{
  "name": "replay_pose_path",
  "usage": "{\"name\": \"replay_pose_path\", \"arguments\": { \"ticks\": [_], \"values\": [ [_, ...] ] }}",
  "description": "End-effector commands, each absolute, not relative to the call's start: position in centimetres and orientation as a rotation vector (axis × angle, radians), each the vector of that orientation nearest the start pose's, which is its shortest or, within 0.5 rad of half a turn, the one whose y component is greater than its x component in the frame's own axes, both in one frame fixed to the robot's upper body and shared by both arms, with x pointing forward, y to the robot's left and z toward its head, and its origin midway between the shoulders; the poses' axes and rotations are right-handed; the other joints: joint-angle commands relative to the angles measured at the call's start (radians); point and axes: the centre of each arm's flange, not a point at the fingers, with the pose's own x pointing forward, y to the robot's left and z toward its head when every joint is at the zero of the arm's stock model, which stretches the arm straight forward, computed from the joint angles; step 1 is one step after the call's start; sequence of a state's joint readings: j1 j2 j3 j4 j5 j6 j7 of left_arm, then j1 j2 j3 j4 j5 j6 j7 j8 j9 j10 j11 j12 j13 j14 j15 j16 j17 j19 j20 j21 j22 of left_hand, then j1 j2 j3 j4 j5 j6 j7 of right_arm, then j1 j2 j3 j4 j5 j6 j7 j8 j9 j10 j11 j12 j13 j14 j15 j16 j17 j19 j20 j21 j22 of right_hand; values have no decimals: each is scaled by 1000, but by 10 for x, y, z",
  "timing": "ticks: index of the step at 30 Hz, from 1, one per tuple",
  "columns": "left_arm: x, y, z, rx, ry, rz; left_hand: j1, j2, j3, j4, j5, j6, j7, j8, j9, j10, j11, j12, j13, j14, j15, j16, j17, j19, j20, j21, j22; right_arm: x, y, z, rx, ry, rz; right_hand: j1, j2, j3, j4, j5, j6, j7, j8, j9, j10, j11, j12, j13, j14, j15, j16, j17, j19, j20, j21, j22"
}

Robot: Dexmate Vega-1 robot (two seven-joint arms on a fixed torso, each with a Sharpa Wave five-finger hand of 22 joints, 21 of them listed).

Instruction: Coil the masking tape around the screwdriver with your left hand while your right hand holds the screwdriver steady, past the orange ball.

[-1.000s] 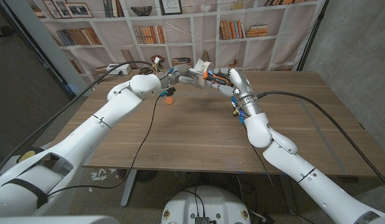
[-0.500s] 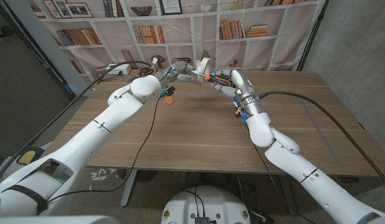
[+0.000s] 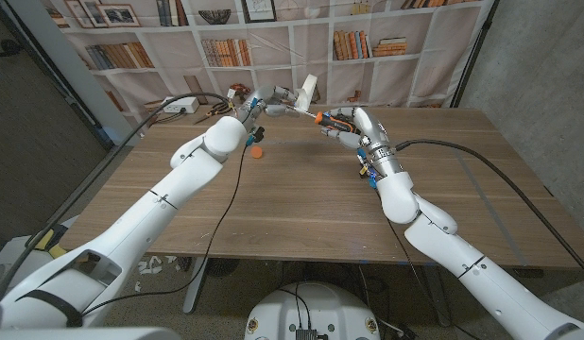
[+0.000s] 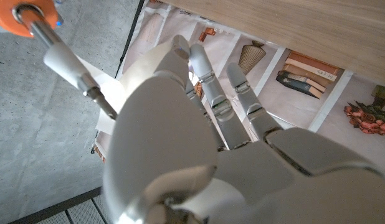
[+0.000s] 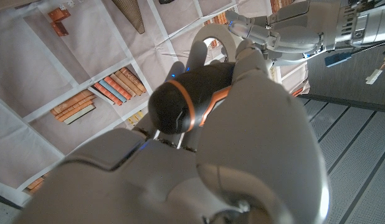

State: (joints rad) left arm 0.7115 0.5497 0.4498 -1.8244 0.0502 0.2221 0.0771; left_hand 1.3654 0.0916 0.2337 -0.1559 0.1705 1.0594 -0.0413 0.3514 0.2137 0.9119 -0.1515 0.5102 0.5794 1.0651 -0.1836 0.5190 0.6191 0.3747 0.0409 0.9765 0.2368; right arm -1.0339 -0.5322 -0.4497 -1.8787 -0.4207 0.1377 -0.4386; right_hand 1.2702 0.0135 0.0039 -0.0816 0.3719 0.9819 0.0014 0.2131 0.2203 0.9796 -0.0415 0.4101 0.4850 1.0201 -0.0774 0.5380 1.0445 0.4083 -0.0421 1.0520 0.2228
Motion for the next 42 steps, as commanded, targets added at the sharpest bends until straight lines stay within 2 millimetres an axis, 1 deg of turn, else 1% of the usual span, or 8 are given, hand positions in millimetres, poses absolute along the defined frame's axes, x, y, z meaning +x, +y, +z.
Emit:
{"name": "replay_pose_path", "arguments": {
  "ticks": [1, 4, 10, 19, 29, 36, 40, 42],
  "values": [
    [579, 172, 125, 613, -879, -17, 13, 15, -6, 1, 6, 12, 1, 4, 1, 50, 4, 1, 20, 13, -56, -4, 5, 9, -3, 8, -1, 515, -154, 10, -747, -1085, -71, 129, 130, -6, -3, 9, 110, -107, 7, 6, 59, -50, 1, 5, 96, -151, -4, 3, -3, -158, 7, 0],
    [579, 171, 125, 590, -912, -4, 13, 15, -7, 1, 6, 13, 2, 3, 1, 51, 4, 0, 20, 15, -56, -5, 6, 9, -6, 10, -3, 516, -154, 10, -747, -1086, -70, 129, 131, -7, -3, 9, 111, -107, 7, 6, 58, -51, 0, 6, 97, -151, -5, 3, -4, -158, 8, -1],
    [580, 172, 126, 559, -975, -19, 12, 14, -10, 2, 7, 14, -11, 1, 0, 55, 3, -3, 17, 13, -56, -8, 9, 5, -10, 14, -6, 517, -152, 12, -749, -1087, -70, 130, 131, -9, -2, 10, 111, -106, 7, 7, 59, -50, -1, 7, 98, -152, -7, 4, -5, -158, 11, -2],
    [575, 174, 127, 529, -1010, -40, 13, 14, -13, 3, 9, 15, -12, -2, 0, 56, 3, -8, 16, 12, -56, -11, 13, 0, -13, 21, -10, 520, -148, 15, -772, -1085, -67, 132, 132, -13, -1, 12, 112, -105, 8, 7, 59, -49, -3, 9, 100, -152, -12, 7, -8, -158, 17, -4],
    [567, 179, 126, 517, -1052, -65, 14, 15, -16, 4, 10, 16, -20, -6, -1, 56, 4, -11, 17, 11, -56, -15, 18, -6, -15, 27, -15, 521, -146, 18, -786, -1085, -76, 135, 134, -17, 1, 14, 111, -105, 7, 8, 60, -48, -5, 11, 102, -152, -16, 9, -10, -157, 22, -6],
    [555, 177, 127, 568, -1085, -111, 14, 17, -18, 6, 12, 17, -30, -9, -1, 52, 5, -17, 19, 5, -56, -20, 25, -13, -16, 33, -19, 523, -146, 19, -774, -1084, -85, 135, 135, -19, 2, 14, 112, -103, 7, 8, 60, -48, -7, 12, 103, -152, -19, 10, -11, -157, 26, -7],
    [552, 176, 129, 645, -1051, -110, 14, 20, -19, 7, 13, 15, -30, -12, -1, 53, 4, -16, 26, 6, -56, -20, 29, -22, -5, 35, -21, 524, -147, 20, -773, -1082, -81, 136, 136, -20, 2, 15, 110, -103, 7, 8, 61, -47, -8, 12, 105, -152, -20, 11, -12, -157, 28, -8],
    [553, 178, 129, 674, -1025, -103, 13, 24, -19, 9, 12, -1, -33, -20, 0, 53, -1, -15, 37, 1, -56, -25, 34, -40, 12, 39, -22, 524, -147, 21, -771, -1080, -83, 137, 137, -21, 3, 15, 110, -103, 7, 8, 61, -47, -9, 12, 105, -152, -21, 12, -12, -157, 29, -8]
  ]
}}
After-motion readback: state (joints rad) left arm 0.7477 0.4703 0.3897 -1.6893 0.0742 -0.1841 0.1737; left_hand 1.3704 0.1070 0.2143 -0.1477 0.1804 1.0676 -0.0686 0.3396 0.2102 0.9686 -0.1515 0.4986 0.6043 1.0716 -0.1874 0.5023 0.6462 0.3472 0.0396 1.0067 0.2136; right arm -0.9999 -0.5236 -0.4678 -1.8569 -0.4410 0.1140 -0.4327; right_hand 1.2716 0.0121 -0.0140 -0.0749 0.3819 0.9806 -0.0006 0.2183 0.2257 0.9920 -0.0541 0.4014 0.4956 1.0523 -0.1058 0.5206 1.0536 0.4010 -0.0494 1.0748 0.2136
